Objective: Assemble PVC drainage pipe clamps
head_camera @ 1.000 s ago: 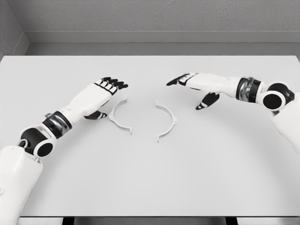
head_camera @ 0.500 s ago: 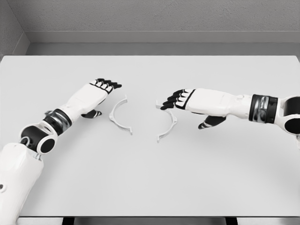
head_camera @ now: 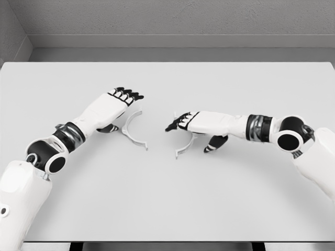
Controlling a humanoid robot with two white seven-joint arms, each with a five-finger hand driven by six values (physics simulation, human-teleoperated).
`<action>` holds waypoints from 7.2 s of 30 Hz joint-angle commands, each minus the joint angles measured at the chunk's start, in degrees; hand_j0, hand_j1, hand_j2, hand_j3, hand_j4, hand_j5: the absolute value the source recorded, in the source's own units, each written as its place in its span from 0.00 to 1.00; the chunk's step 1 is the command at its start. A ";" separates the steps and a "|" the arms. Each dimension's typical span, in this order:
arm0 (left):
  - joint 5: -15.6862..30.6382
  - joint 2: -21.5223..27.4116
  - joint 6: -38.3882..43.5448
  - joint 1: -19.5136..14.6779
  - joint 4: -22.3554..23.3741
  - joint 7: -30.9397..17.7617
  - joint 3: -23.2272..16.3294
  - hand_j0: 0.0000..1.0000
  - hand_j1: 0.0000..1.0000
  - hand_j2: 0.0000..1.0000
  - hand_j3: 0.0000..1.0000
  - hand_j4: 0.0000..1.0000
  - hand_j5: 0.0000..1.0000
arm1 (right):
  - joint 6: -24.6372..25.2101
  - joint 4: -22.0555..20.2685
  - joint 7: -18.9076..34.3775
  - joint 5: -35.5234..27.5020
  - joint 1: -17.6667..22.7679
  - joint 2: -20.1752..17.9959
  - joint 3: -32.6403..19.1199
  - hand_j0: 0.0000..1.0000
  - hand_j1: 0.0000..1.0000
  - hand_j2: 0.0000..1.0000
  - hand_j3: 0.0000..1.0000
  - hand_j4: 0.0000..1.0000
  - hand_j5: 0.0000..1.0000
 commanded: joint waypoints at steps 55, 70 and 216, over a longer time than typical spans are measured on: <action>-1.10 -5.82 0.69 -9.58 7.69 0.03 -6.59 1.00 1.00 1.00 1.00 1.00 1.00 | 0.48 8.38 -0.02 3.09 -4.66 8.98 1.04 1.00 1.00 1.00 1.00 1.00 1.00; -0.92 -3.89 0.07 -9.23 8.92 0.03 -3.07 1.00 1.00 1.00 1.00 1.00 1.00 | 0.48 8.65 -0.02 3.17 -5.80 9.60 0.95 1.00 1.00 1.00 1.00 1.00 1.00; 8.83 -2.22 -14.45 -2.11 7.33 -0.06 -0.96 1.00 1.00 1.00 1.00 1.00 1.00 | -6.28 -15.09 -0.02 -12.12 11.43 -23.18 -23.57 1.00 1.00 1.00 1.00 1.00 1.00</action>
